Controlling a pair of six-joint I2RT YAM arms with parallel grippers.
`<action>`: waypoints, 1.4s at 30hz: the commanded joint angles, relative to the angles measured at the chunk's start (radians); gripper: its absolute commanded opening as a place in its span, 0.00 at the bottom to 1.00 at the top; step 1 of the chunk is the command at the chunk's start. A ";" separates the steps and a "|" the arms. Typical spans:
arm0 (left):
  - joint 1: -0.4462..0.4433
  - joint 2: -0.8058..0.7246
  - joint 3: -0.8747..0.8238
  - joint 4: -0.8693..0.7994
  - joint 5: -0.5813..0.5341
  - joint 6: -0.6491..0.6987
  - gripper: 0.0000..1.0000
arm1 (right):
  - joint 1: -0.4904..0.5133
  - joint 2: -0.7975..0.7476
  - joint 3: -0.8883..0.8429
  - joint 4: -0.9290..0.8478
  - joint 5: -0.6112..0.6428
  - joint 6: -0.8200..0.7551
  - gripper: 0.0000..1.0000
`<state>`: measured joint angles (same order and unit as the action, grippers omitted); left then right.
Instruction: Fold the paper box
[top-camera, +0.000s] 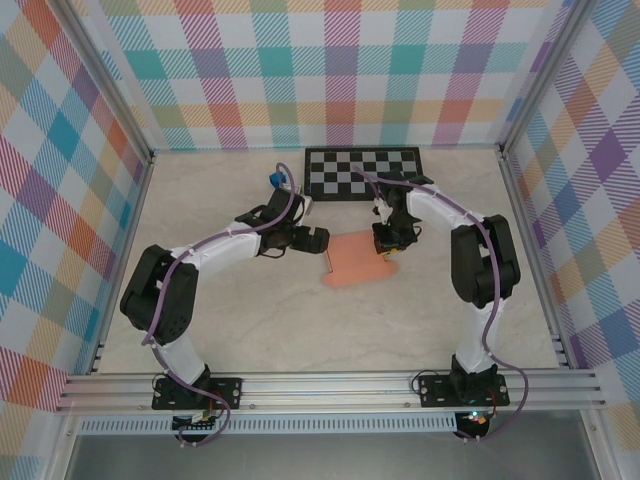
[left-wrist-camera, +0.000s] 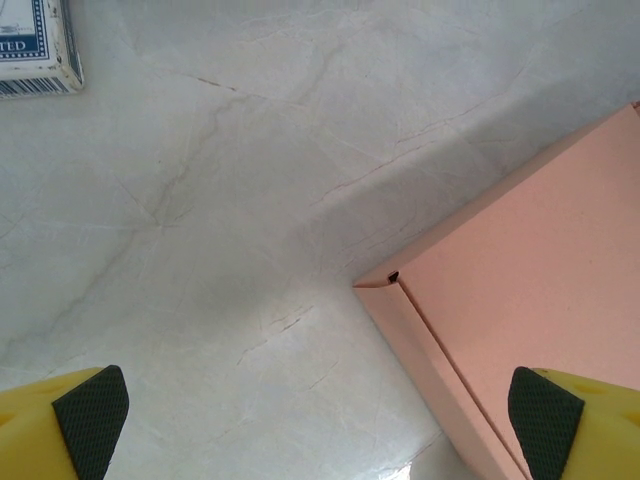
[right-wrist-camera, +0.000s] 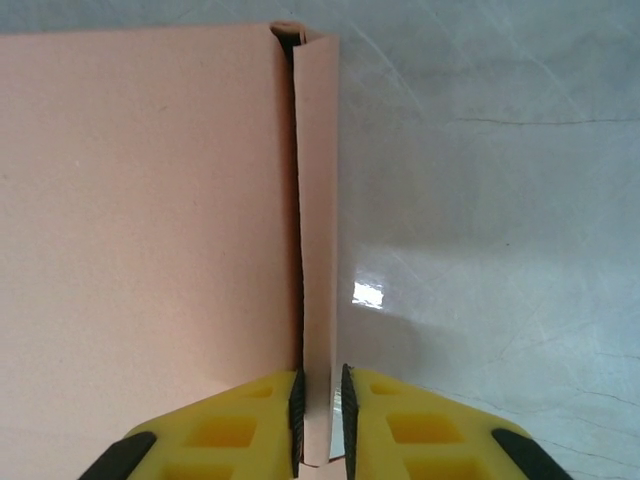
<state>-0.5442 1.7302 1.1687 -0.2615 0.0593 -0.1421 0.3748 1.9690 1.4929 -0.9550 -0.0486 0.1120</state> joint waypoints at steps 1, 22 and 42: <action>0.007 -0.029 -0.010 0.015 0.003 -0.011 1.00 | 0.006 0.032 -0.032 0.011 -0.016 0.001 0.18; 0.007 -0.368 -0.471 0.671 0.363 0.626 1.00 | -0.055 -0.019 0.014 -0.114 -0.184 0.046 0.13; -0.083 -0.229 -0.524 0.607 0.427 1.371 1.00 | -0.183 -0.047 0.029 -0.237 -0.425 0.019 0.12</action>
<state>-0.6018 1.4307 0.6224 0.2539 0.4770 1.1305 0.1894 1.9240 1.4994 -1.1553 -0.4400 0.1413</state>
